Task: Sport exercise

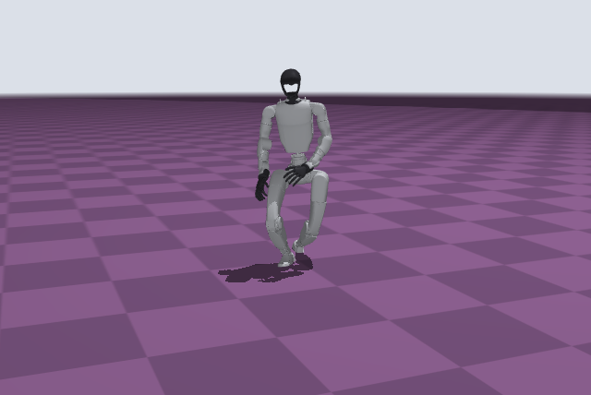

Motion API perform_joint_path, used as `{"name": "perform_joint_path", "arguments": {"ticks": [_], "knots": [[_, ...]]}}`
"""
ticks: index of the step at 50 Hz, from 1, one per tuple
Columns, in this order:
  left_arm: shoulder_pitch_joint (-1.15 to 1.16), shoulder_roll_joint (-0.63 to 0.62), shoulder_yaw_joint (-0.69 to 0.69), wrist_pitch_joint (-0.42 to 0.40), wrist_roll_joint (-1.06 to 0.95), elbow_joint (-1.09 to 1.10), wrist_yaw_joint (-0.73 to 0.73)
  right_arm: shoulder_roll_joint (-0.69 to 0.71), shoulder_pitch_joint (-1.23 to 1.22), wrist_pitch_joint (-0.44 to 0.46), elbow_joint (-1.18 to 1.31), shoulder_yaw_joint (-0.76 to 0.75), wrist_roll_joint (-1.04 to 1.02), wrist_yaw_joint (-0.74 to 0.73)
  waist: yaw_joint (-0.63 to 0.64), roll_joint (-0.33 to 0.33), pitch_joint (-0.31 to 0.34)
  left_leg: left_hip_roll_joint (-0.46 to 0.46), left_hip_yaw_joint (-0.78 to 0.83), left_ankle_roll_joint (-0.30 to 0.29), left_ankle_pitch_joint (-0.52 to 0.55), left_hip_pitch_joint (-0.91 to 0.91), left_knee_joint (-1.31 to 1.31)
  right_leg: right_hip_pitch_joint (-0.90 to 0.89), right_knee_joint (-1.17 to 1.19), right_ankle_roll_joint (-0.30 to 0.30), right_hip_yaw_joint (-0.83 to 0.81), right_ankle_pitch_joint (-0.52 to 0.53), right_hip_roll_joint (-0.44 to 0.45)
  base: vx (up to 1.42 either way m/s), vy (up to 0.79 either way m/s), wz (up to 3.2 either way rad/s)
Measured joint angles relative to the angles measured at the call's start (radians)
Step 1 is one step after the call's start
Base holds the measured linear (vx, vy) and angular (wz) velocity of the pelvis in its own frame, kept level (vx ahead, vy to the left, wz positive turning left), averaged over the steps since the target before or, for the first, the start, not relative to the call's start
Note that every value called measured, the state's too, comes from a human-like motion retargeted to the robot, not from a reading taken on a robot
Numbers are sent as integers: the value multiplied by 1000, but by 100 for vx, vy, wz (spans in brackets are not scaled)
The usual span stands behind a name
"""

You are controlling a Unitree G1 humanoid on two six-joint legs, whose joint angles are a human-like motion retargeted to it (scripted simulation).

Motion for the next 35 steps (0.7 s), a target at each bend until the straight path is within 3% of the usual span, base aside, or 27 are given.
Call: {"name": "perform_joint_path", "arguments": {"ticks": [2, 5, 7, 12, 18, 22, 26, 35], "knots": [[-78, -38, -13, -59, 34, 139, 91, 47, -102, -106, 124, 0, 17, -31, -76, 42, -67, 120, -59, -5, -60, -283, 378, -112, 17, -26, -89, -23, -35, -4, -3, 154], [-109, -59, 7, -92, 39, 190, 113, 57, -141, -149, 149, 22, 22, -44, -73, 129, -174, 248, -96, -21, 13, -513, 592, -215, -41, -68, -161, -5, 18, 4, 0, -10], [-117, -64, 20, -94, 35, 191, 106, 50, -139, -158, 130, 34, 24, -45, -51, 163, -208, 307, -106, -24, 65, -588, 682, -229, -80, -83, -176, 6, 54, 8, 2, -66], [-155, -64, 63, -86, 23, 187, 92, 30, -132, -171, 69, 53, 24, -28, 4, 213, -236, 437, -133, 0, 107, -707, 868, -197, -174, -101, -184, 19, 138, 10, 3, -72], [-204, -62, 134, -59, 7, 203, 106, 10, -143, -180, -6, 71, 6, -5, 61, 229, -232, 540, -182, 79, 1, -834, 1003, -140, -264, -89, -144, 34, 228, 12, 5, -91], [-210, -64, 180, -38, -4, 229, 130, 8, -167, -182, -69, 85, -28, -13, 87, 222, -221, 537, -223, 119, -88, -922, 1011, -116, -295, -61, -94, 47, 278, 11, 9, -119], [-195, -63, 211, -18, -11, 262, 157, 16, -211, -180, -133, 105, -79, -31, 102, 206, -202, 477, -270, 138, -165, -999, 948, -98, -310, -23, -29, 61, 317, 10, 10, -132], [-159, -48, 233, 18, 25, 330, 210, 79, -348, -149, -185, 162, -224, -73, 80, 155, -154, 252, -372, 79, -185, -1135, 689, -125, -301, 56, 105, 88, 349, 4, 8, -121]]}}
